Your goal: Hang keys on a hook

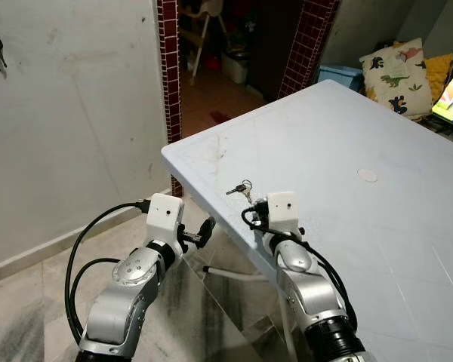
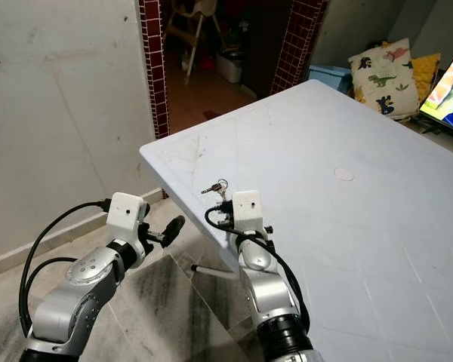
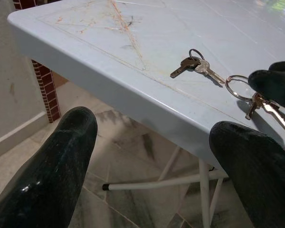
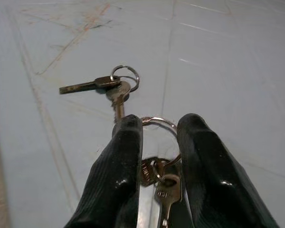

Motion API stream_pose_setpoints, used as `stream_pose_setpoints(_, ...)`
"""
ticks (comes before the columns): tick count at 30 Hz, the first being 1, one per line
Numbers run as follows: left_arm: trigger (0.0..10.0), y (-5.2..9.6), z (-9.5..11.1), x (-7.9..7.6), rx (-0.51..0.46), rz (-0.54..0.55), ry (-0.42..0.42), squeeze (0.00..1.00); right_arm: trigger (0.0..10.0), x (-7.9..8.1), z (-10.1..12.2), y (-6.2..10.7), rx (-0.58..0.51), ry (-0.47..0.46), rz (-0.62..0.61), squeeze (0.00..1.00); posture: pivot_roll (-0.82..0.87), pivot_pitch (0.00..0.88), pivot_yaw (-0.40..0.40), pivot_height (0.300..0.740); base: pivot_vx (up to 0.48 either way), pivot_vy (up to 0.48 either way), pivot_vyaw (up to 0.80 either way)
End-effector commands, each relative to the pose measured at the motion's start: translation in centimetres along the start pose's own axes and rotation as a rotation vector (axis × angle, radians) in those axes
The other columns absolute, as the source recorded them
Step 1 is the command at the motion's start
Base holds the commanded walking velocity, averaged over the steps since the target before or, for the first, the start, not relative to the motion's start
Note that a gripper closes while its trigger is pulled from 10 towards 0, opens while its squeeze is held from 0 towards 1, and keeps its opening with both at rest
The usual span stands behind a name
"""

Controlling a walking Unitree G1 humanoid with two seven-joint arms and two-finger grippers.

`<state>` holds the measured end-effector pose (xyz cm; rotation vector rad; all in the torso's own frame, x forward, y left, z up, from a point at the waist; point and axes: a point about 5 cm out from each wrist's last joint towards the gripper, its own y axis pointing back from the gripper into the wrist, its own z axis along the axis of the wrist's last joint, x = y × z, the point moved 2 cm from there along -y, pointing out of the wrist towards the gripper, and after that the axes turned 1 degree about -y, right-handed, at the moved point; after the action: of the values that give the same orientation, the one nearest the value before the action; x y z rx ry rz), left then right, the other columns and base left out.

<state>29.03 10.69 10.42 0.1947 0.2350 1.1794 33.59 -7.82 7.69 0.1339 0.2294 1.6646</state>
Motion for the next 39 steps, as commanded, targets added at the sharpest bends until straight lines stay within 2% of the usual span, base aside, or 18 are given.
stream_pose_setpoints(1,10.0,-0.1,0.4,-0.3,-0.008,-0.008,-0.009,0.00,10.0,-0.2,-0.1,-0.2,0.005,0.002,-0.014,1.00,0.16,0.037,-0.091,0.740,0.000,0.000,0.00)
stream_pose_setpoints(13,10.0,0.0,0.4,-0.3,-0.004,-0.011,-0.011,0.00,10.0,0.1,-1.7,-0.5,0.073,0.048,-0.014,1.00,0.16,0.042,-0.088,0.740,0.000,0.000,0.00)
stream_pose_setpoints(14,10.0,0.0,0.4,-0.3,-0.003,-0.012,-0.011,0.00,10.0,0.1,-2.0,-0.5,0.084,0.052,-0.010,0.23,0.16,0.042,-0.088,0.740,0.000,0.000,0.00)
stream_pose_setpoints(15,10.0,0.0,0.4,-0.2,-0.003,-0.012,-0.012,0.00,10.0,0.2,-2.1,-0.5,0.086,0.052,-0.008,0.00,0.17,0.044,-0.087,0.740,0.000,0.000,0.00)
stream_pose_setpoints(19,10.0,0.0,0.4,-0.2,-0.003,-0.011,-0.014,0.00,9.9,0.2,-2.9,-0.5,0.112,0.035,-0.003,0.00,0.17,0.044,-0.087,0.740,0.000,0.000,0.00)
stream_pose_setpoints(20,10.0,0.1,0.5,-0.2,-0.003,-0.010,-0.014,0.00,1.4,0.2,-3.0,-0.4,0.113,0.026,-0.004,0.00,0.17,0.044,-0.087,0.740,0.000,0.000,0.00)
stream_pose_setpoints(21,10.0,0.1,0.5,-0.2,-0.003,-0.010,-0.014,0.00,0.0,0.1,-3.0,-0.4,0.115,0.020,-0.005,0.00,0.17,0.044,-0.087,0.740,0.000,0.000,0.00)
stream_pose_setpoints(34,10.0,0.0,0.5,0.0,-0.001,-0.016,-0.024,0.00,0.0,0.1,-3.9,-0.5,0.166,-0.080,0.003,0.00,0.17,0.030,-0.072,0.740,0.000,0.000,0.00)
stream_pose_setpoints(39,10.0,0.0,0.6,0.1,0.000,-0.019,-0.028,0.00,0.0,0.2,-3.9,-0.6,0.170,-0.089,0.010,0.00,0.18,0.025,-0.065,0.740,0.000,0.000,0.00)
